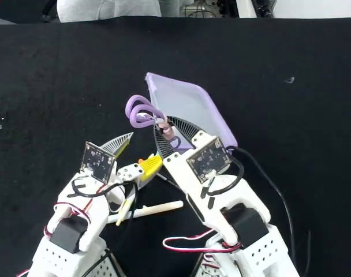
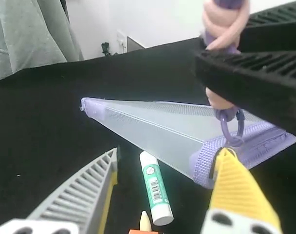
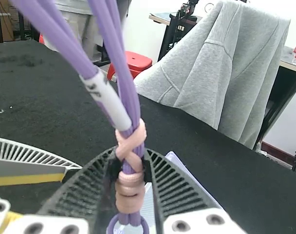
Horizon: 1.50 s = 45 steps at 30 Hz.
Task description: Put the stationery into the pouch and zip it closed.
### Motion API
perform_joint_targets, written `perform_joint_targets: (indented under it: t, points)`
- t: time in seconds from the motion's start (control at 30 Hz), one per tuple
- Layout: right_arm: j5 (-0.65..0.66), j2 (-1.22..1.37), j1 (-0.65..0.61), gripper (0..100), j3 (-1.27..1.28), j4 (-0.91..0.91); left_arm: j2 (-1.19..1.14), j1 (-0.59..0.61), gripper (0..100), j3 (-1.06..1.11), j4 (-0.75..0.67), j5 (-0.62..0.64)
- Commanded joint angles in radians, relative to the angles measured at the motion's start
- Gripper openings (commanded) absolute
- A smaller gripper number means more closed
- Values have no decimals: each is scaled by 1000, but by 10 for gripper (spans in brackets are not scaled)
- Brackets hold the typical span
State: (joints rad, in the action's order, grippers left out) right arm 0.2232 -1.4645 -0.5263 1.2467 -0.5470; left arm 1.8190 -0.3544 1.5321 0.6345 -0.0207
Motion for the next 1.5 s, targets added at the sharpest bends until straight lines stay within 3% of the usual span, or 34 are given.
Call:
perform_joint_targets:
  t: [0.0,0.27,0.43,0.67,0.87,1.07,1.37,1.47]
  points:
    - [0,-25,15,11,-5,26,-2,-12,307,-25,-20,-15]
    - [0,-25,15,11,-5,25,-2,-31,307,-8,-26,-18]
    - [0,-25,15,11,-5,23,-2,-30,306,24,-29,-98]
    - [0,-25,14,11,-5,23,-3,45,306,68,-130,-100]
    - [-3,-25,12,11,-5,23,-3,47,302,85,-135,-101]
    - [-5,-25,11,11,-5,21,-3,45,155,84,-141,-106]
    - [-5,-25,14,11,-5,21,-3,7,144,85,-141,-106]
    - [-2,-25,15,11,-5,21,-3,-16,81,85,-141,-106]
